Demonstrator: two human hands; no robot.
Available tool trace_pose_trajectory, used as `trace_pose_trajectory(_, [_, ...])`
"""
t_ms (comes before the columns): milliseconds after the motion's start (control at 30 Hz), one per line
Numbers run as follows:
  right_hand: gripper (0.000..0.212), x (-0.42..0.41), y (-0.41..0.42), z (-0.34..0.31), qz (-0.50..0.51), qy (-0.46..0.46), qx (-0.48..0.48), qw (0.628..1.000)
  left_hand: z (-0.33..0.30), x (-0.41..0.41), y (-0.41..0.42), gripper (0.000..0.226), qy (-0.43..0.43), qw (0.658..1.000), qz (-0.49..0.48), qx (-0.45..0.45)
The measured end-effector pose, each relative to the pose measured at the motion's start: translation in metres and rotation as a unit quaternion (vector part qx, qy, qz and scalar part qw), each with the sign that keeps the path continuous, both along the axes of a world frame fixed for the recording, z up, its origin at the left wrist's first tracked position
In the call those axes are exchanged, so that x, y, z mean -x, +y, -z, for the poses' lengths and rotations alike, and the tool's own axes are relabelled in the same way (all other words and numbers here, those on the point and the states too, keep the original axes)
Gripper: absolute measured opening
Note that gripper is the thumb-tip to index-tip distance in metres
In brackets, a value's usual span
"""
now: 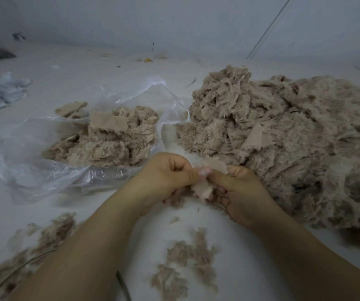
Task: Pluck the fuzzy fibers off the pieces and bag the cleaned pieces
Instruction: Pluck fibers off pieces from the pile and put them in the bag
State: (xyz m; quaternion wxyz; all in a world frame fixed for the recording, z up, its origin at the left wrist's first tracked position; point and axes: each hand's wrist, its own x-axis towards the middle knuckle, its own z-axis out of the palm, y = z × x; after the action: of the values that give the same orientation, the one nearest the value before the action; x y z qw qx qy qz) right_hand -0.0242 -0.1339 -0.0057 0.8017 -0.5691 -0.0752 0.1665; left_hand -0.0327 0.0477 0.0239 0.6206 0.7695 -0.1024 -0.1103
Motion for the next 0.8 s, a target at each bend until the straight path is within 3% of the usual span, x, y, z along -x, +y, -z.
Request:
trace_pose_trajectory(100, [0.023, 0.0, -0.001, 0.002, -0.027, -0.03, 0.044, 0.998, 0.004, -0.001, -0.013, 0.029, -0.07, 0.995, -0.066, 0.031])
trace_pose_trajectory(200, [0.041, -0.001, 0.0, 0.004, -0.017, -0.029, 0.063, 0.997, 0.008, 0.001, -0.023, 0.012, -0.088, 0.989, -0.097, 0.07])
trace_pose_trajectory(267, [0.023, 0.0, 0.001, 0.004, -0.019, -0.013, 0.048, 0.999, 0.01, -0.003, -0.021, 0.025, -0.067, 0.974, -0.175, 0.123])
trace_pose_trajectory(367, [0.022, -0.001, 0.001, 0.002, -0.005, 0.006, 0.041, 0.999, 0.007, -0.009, -0.012, 0.033, -0.038, 0.947, -0.244, 0.207])
trace_pose_trajectory(433, [0.022, 0.0, 0.0, 0.001, -0.003, 0.008, 0.036, 0.999, 0.004, -0.009, -0.003, 0.037, -0.012, 0.968, -0.189, 0.167])
trace_pose_trajectory(500, [0.017, 0.002, 0.001, -0.002, -0.008, 0.005, 0.033, 0.999, 0.004, -0.006, 0.002, 0.051, 0.04, 0.994, -0.07, 0.069])
trace_pose_trajectory(567, [0.027, 0.003, 0.002, -0.004, -0.003, 0.004, 0.03, 1.0, 0.005, -0.002, 0.002, 0.039, 0.066, 0.998, 0.012, 0.018])
trace_pose_trajectory(600, [0.027, 0.003, 0.002, -0.004, 0.005, 0.01, 0.024, 1.0, 0.005, -0.003, 0.002, 0.029, 0.059, 0.998, 0.006, 0.029])
trace_pose_trajectory(667, [0.023, 0.002, 0.002, -0.004, 0.016, 0.023, 0.012, 1.0, 0.003, -0.007, 0.002, 0.03, 0.022, 0.986, -0.091, 0.138])
trace_pose_trajectory(733, [0.028, 0.0, 0.002, -0.003, 0.021, 0.036, 0.008, 0.999, -0.002, -0.012, 0.009, 0.023, -0.054, 0.931, -0.21, 0.293])
trace_pose_trajectory(800, [0.03, -0.001, 0.002, -0.003, 0.027, 0.044, 0.003, 0.999, -0.005, -0.015, 0.012, 0.014, -0.091, 0.894, -0.255, 0.358])
